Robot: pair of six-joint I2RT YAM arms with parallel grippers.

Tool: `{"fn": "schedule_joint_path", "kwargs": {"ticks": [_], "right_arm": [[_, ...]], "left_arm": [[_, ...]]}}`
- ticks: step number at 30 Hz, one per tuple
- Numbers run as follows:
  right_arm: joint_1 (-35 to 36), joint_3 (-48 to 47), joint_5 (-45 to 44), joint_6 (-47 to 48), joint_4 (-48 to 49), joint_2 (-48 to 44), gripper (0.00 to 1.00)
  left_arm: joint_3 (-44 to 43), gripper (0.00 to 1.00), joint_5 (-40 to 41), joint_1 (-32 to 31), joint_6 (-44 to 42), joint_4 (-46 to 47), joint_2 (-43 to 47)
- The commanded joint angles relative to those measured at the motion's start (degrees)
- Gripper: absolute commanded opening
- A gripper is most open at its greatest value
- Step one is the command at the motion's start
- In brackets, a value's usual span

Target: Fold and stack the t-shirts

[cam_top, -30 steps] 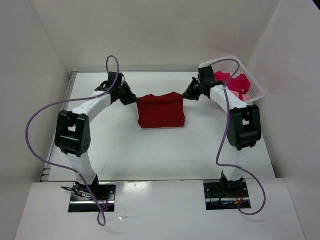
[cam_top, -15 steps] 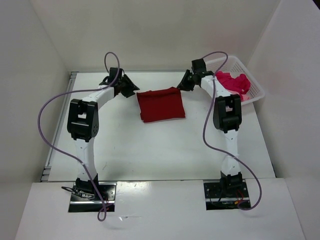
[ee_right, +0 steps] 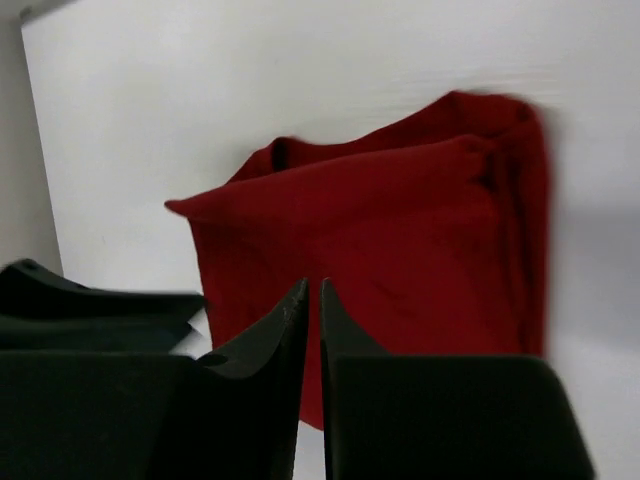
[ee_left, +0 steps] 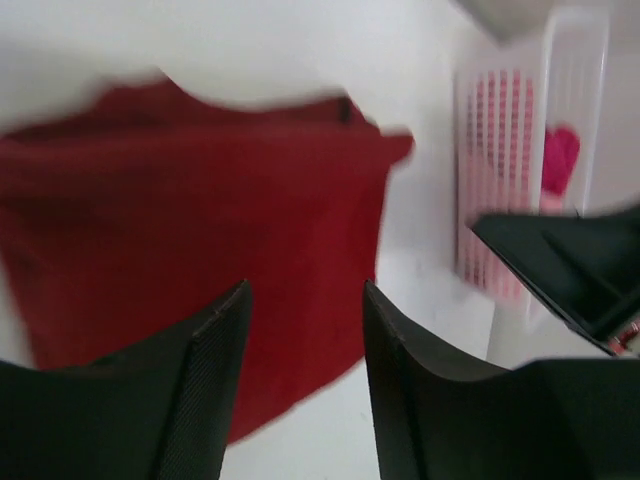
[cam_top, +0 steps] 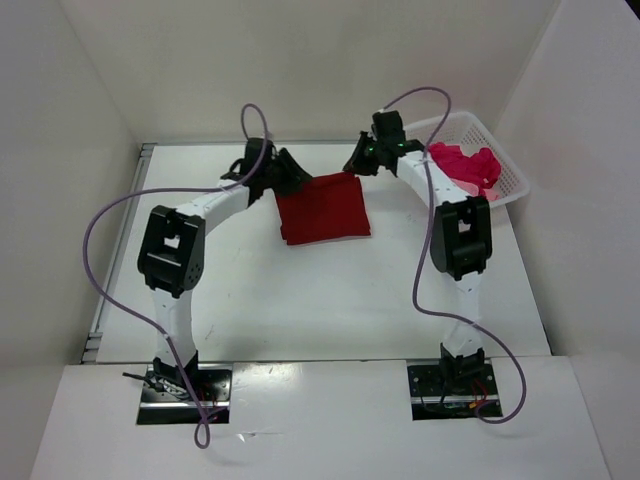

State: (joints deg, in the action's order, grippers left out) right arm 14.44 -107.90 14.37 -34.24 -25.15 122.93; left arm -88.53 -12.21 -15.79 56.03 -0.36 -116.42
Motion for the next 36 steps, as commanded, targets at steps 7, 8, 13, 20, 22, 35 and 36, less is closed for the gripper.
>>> {"fn": "schedule_joint_path", "kwargs": {"ticks": [7,8,13,20,22,35,36], "right_arm": [[5.3,-19.8,4.1,1.5,-4.0,20.1,0.09],[5.3,-22.3,4.1,1.5,-4.6,21.9,0.08],[2.9,-41.4,4.7,0.3,-8.9,33.2,0.08],[3.4,-47.1,6.7,2.1,-17.0,37.8,0.05],[3.4,-45.9,4.9,3.6,-18.4,34.0,0.04],[2.9,8.3,7.1,2.5,0.8,-8.0,0.17],[4.0,10.9,7.1,3.1,0.8,-8.6,0.17]], "left_arm": [[11.3,0.52,-3.2,-3.5,3.5,6.2,-1.8],[11.3,0.52,-3.2,-4.1,3.5,6.2,-1.8],[16.4,0.52,-3.2,-4.7,2.9,5.2,0.4],[25.9,0.52,-3.7,-4.7,2.4,5.8,9.8],[26.7,0.52,-3.7,-4.7,2.4,5.3,14.1],[17.7,0.53,-4.1,-1.6,2.4,7.3,10.3],[16.0,0.53,-4.1,-0.7,1.1,6.3,7.0]]}}
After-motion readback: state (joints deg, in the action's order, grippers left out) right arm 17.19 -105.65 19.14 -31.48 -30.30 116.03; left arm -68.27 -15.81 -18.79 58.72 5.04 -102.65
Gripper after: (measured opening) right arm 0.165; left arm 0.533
